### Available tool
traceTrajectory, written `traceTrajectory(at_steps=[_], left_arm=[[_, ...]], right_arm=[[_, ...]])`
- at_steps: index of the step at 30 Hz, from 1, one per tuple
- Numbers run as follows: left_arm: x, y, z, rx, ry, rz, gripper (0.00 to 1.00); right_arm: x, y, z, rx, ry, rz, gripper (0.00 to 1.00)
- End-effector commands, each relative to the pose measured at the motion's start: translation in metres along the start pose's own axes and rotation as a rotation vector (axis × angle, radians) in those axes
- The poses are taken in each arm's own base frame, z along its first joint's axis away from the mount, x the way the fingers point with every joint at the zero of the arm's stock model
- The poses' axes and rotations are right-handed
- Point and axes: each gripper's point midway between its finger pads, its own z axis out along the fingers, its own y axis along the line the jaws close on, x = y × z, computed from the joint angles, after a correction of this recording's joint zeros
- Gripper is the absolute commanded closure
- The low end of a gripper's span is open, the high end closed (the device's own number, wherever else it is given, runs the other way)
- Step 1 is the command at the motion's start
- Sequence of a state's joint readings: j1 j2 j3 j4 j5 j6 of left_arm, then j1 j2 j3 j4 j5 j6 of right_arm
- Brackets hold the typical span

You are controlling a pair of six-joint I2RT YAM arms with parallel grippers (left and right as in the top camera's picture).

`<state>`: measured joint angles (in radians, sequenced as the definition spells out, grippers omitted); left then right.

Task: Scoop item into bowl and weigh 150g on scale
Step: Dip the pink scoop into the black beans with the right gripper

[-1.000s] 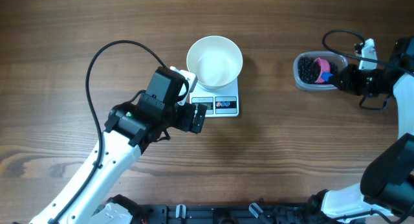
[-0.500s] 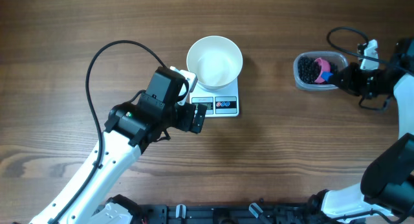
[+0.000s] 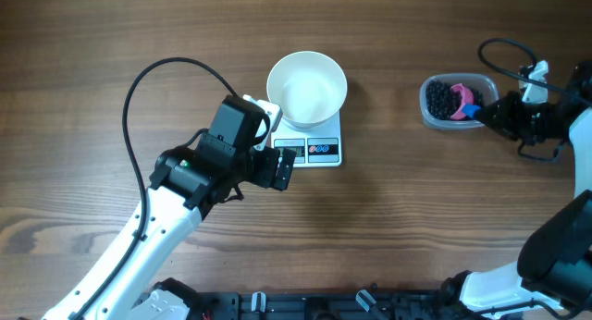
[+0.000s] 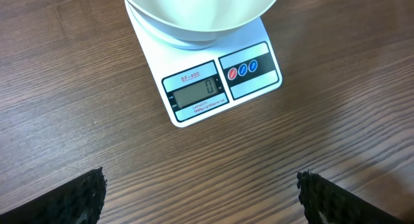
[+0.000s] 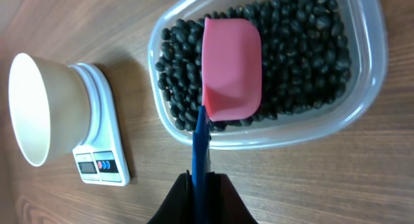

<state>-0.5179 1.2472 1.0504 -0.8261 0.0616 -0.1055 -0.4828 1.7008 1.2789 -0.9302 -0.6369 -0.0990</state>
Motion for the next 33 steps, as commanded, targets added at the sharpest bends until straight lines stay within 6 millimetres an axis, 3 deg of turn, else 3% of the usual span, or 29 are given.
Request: traceTrajectory(at_steps=[1,33], left_arm=[[-0.008,-0.002,-0.006,0.011,-0.025,0.022,0.0],[-0.008,-0.002,-0.006,0.011,-0.025,0.022,0.0]], right_arm=[[-0.001,0.009,0.006,-0.079,0.0,0.042,0.96],[-0.003,0.005,0.007,-0.06,-0.003,0.151,0.96]])
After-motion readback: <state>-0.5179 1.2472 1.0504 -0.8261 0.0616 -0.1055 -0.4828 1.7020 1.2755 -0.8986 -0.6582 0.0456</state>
